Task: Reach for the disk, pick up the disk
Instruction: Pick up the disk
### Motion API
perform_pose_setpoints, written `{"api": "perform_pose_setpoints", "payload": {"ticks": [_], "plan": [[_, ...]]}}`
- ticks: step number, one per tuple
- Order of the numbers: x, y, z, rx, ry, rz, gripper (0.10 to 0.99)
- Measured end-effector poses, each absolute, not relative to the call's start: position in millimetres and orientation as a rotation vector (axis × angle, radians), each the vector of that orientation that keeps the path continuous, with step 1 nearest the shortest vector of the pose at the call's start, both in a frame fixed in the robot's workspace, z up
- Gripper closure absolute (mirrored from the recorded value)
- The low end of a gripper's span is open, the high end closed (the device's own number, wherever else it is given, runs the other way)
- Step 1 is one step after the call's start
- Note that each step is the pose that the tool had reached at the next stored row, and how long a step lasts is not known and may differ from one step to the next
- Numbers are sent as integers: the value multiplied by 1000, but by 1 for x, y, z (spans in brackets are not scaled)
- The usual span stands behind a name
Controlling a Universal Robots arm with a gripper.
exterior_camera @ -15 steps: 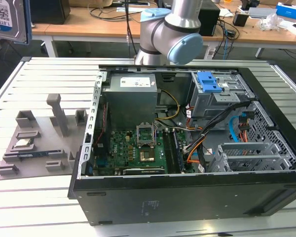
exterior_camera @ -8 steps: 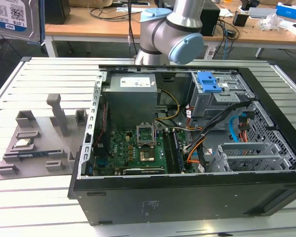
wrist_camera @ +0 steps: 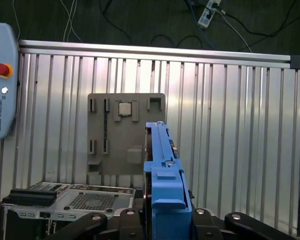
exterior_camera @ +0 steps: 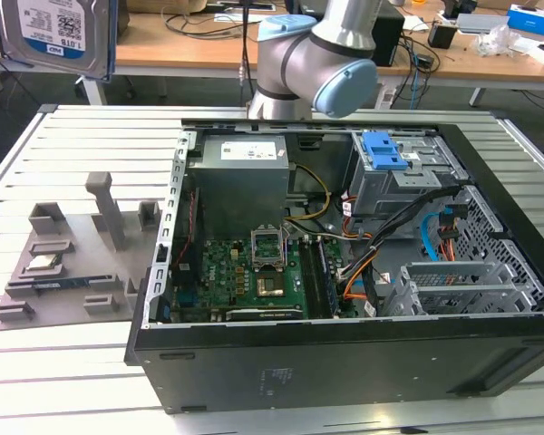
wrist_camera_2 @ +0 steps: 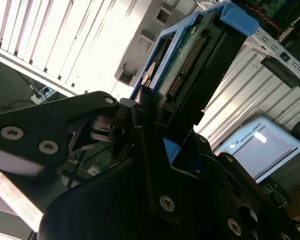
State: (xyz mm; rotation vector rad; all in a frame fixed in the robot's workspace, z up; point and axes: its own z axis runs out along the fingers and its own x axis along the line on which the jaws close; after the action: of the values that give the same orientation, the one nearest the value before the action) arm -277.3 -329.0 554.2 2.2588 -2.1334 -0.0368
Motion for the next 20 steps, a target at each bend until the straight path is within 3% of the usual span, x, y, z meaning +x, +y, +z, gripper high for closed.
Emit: {"api": "perform_pose_setpoints", "payload": {"ticks": [20], "plan": [[-209,-329,551,2257,-2131,-41,722]]}}
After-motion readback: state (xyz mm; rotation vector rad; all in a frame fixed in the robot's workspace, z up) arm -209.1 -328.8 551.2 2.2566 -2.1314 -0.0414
